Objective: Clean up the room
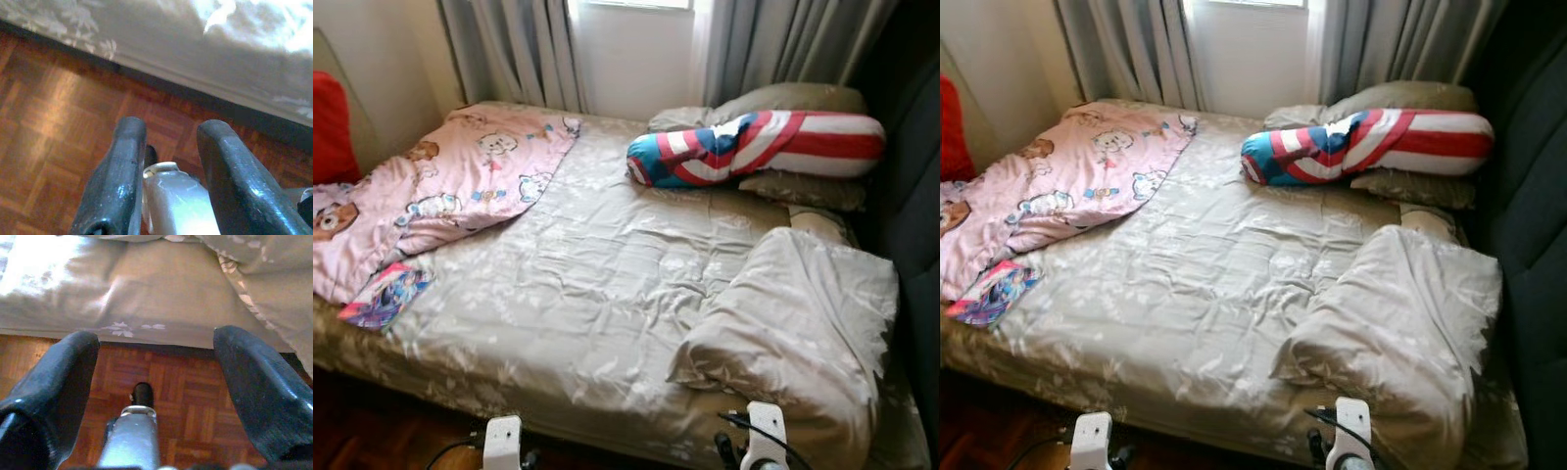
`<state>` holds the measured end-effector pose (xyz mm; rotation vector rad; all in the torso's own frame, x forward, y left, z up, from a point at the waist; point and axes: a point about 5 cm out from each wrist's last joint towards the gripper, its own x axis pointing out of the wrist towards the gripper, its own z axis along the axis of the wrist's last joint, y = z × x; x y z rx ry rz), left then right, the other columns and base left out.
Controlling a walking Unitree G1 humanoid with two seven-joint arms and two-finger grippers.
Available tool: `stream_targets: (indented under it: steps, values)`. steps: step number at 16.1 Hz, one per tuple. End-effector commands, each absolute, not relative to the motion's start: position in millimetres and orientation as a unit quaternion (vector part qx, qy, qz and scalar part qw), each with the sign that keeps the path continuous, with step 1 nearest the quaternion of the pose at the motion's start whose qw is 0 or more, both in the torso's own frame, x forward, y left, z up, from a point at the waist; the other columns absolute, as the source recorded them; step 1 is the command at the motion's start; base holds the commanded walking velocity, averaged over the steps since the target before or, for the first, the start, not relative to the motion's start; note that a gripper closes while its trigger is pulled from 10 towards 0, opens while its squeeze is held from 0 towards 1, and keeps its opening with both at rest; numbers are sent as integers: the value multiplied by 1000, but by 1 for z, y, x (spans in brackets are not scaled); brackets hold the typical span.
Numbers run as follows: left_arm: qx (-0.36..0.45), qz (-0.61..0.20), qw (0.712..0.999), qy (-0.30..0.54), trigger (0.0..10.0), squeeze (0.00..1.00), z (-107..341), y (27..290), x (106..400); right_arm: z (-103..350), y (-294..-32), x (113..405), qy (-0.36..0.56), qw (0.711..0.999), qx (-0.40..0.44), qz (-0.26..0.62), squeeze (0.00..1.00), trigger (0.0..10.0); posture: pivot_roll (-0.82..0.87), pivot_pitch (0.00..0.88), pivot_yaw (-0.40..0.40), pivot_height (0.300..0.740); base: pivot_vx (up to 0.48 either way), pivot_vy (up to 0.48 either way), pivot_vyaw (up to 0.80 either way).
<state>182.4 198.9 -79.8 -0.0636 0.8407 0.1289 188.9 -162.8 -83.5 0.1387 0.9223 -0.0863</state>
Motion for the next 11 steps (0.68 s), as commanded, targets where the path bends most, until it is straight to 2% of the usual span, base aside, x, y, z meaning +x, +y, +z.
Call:
stream_targets:
  steps: [1,7,11]
  values:
    - [-27,68,908,412,10000,0,-80,203,180,-83,-160,190,442,893,70,-41,0,10000,23,0,-20,740,0,-251,0]
    - [-28,70,908,413,10000,0,-81,203,180,-83,-160,191,442,893,70,-43,0,10000,23,0,-24,740,0,-255,0]
    - [-29,71,908,412,10000,0,-81,202,179,-83,-161,191,445,892,68,-41,0,10000,21,3,-27,740,0,-255,-662]
